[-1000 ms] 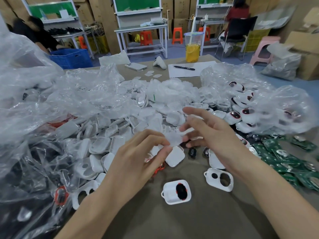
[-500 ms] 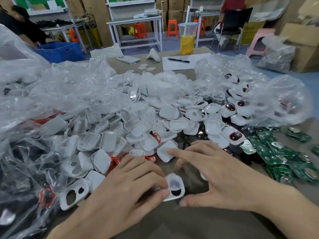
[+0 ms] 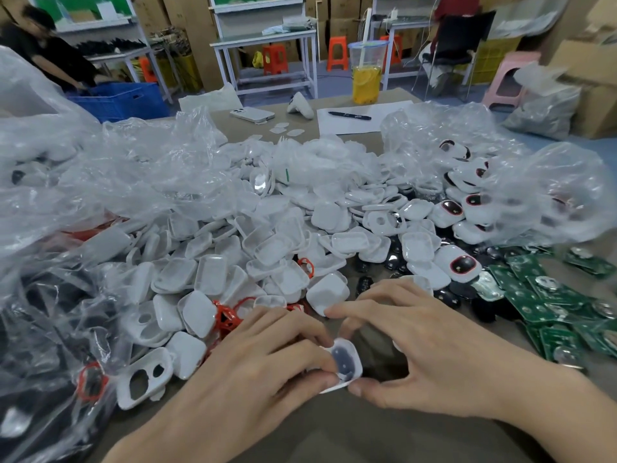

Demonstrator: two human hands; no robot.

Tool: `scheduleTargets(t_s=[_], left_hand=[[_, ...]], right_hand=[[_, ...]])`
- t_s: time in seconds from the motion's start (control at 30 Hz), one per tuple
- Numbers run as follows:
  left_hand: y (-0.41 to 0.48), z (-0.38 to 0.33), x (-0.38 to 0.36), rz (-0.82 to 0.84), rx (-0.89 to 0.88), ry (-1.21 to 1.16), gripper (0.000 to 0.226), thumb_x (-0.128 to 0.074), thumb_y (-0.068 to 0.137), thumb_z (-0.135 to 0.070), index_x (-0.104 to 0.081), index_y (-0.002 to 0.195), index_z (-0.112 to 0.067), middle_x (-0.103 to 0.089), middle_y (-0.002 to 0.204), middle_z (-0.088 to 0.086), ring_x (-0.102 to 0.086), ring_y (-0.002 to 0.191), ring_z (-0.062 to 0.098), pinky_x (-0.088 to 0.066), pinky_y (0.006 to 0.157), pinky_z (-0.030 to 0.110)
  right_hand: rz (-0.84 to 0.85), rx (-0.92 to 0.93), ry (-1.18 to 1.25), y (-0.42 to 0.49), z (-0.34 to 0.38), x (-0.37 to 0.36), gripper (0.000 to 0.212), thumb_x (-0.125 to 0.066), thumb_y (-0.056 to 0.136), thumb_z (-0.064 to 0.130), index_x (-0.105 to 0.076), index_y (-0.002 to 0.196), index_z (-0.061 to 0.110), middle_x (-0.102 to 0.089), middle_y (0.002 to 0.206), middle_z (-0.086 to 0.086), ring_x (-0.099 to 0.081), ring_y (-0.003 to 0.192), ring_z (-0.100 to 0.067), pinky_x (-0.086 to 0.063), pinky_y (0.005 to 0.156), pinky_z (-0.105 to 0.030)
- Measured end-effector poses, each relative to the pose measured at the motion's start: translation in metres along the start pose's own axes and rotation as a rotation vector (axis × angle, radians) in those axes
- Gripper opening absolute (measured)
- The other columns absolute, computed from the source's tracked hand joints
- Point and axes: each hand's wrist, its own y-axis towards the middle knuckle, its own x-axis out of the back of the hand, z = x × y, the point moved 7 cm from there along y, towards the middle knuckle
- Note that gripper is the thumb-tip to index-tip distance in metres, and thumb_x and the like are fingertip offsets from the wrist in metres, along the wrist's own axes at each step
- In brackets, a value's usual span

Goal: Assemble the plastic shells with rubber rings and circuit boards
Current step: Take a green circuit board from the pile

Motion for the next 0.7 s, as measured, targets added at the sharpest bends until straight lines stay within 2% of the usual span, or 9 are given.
scheduleTargets(t_s=[0.13,0.27,0.47,0.7], left_hand=[[0.0021,-0.0007,0.0009,0.013,-0.006,-0.032,0.022,-0.060,0.097,-0.038,-0.074,0.088,-0.024,-0.069,0.102,-0.018,-0.060,0.096,0.001,-0.042,0.088,0.020],[0.0011,-0.0010,0.0002,0.036,-0.009,-0.050,0.023,-0.059,0.099,-0.038,-0.074,0.089,-0.024,-0.069,0.104,-0.021,-0.063,0.098,0.001,-0.040,0.091,0.019],[-0.0025,0.0033,-0.0034,0.067,0.005,-0.077,0.020,-0.060,0.098,-0.039,-0.074,0.091,-0.027,-0.068,0.112,-0.026,-0.062,0.110,0.000,-0.046,0.092,0.029],[-0.0043,0.0036,-0.0055,0.101,-0.019,-0.073,0.029,-0.050,0.101,-0.043,-0.075,0.092,-0.030,-0.066,0.120,-0.030,-0.057,0.120,-0.005,-0.042,0.097,0.028]], right_hand=[[-0.028,0.014,0.007,0.0003,0.0013,0.0025,0.055,-0.070,0.077,0.057,-0.050,0.124,0.037,-0.057,0.108,0.025,-0.043,0.117,0.005,-0.024,0.105,-0.008],[-0.007,0.010,0.021,-0.0006,0.0005,0.0015,0.040,-0.069,0.079,0.059,-0.052,0.109,0.040,-0.052,0.107,0.029,-0.041,0.117,0.008,-0.020,0.103,-0.005],[-0.006,0.020,0.022,-0.0025,-0.0004,-0.0002,0.037,-0.067,0.079,0.060,-0.054,0.107,0.039,-0.050,0.108,0.029,-0.040,0.118,0.008,-0.018,0.103,-0.004],[-0.009,0.033,0.023,-0.0031,-0.0023,-0.0013,0.037,-0.069,0.079,0.058,-0.056,0.108,0.038,-0.047,0.112,0.029,-0.039,0.119,0.009,-0.017,0.104,-0.004]])
